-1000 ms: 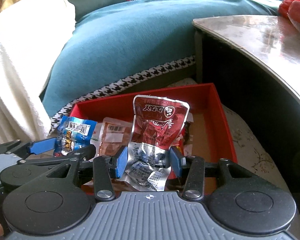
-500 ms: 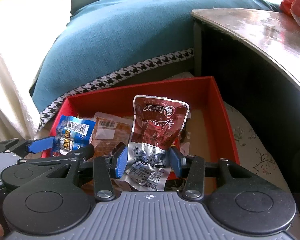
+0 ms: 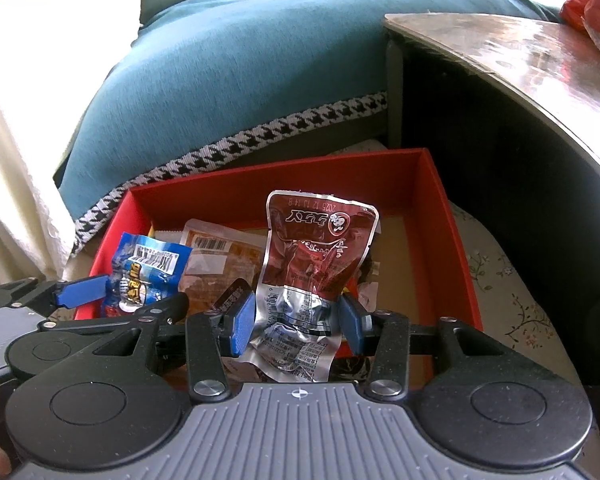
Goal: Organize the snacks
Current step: 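Open both tools to drop the packets into the red box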
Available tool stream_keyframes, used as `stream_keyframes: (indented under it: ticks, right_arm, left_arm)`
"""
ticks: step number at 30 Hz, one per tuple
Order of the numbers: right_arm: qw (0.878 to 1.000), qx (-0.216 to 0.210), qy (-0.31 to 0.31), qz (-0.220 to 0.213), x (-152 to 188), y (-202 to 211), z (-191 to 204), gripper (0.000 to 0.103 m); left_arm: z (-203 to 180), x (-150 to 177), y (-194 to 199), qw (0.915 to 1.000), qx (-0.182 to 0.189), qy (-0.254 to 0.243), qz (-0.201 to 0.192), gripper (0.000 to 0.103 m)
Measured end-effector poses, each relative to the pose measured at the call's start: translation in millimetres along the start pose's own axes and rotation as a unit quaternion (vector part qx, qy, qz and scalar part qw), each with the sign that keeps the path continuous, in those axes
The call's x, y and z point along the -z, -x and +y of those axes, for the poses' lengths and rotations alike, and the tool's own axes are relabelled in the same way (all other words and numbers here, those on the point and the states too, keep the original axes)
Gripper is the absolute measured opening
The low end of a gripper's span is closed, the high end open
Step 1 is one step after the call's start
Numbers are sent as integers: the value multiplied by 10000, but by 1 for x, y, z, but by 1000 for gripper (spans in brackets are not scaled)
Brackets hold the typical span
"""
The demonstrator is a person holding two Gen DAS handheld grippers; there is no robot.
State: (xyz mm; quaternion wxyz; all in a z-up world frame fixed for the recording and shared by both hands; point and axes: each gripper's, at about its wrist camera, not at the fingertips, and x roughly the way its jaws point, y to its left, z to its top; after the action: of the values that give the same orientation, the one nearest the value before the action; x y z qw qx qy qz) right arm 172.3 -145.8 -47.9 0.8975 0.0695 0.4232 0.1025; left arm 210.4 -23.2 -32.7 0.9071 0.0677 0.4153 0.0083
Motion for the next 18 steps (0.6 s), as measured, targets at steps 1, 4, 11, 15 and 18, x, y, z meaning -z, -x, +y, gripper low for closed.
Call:
stream_keyframes:
  ticks: [1, 4, 11, 15, 18]
  right_arm:
    - [10000, 3, 5, 2, 0, 0, 0, 54]
    - [10000, 9, 9, 10, 0, -1, 0, 54]
    - [10000, 24, 15, 36, 1, -3, 0, 54]
    - [10000, 19, 14, 40, 1, -4, 0, 54]
    - [10000, 29, 13, 39, 1, -4, 0, 54]
  left_arm:
    - [0, 0, 0, 10000, -1, 4, 2, 62]
    - [0, 0, -1, 10000, 6, 4, 12, 62]
    - [0, -1, -2, 10000, 3, 7, 39, 62]
    - [0, -1, -3, 10000, 2, 16, 45, 62]
    - [0, -1, -4, 10000, 8, 16, 57, 62]
